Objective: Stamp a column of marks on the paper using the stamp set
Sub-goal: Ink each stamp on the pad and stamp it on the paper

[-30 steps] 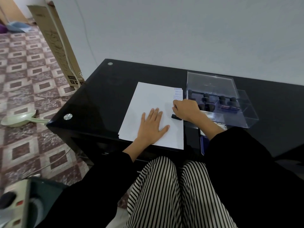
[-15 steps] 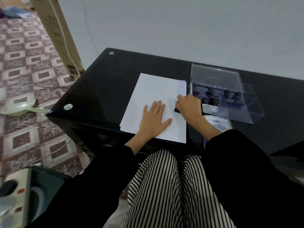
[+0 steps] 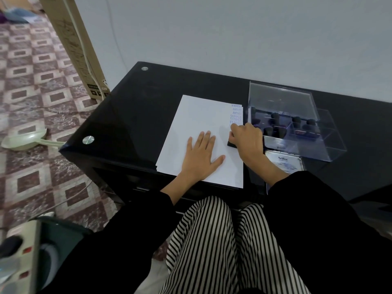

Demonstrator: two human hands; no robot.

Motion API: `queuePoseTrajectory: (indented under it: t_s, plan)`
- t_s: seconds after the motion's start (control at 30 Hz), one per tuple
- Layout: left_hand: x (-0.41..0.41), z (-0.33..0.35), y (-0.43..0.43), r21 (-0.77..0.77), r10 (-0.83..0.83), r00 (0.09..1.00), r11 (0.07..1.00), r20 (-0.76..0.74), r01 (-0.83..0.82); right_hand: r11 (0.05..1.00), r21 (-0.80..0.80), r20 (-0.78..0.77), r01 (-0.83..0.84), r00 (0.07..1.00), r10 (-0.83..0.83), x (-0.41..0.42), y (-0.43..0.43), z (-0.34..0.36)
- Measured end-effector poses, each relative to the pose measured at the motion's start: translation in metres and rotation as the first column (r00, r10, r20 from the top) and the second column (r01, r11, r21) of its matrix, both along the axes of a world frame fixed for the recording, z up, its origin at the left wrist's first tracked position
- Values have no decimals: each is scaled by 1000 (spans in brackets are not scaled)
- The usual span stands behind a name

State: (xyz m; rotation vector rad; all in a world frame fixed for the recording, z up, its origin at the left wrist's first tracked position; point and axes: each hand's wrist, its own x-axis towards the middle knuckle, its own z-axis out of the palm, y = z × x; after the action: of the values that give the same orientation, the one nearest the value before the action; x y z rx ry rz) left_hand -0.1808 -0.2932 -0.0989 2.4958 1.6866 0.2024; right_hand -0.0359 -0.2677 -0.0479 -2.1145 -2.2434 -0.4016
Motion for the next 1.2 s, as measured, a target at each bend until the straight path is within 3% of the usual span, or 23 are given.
queuePoseTrajectory:
  t_s: [1.2]
  plan:
    - [1, 0, -1, -8, 5, 1000, 1000, -14, -5, 1000, -6, -1, 19, 1000, -19, -3, -4, 3]
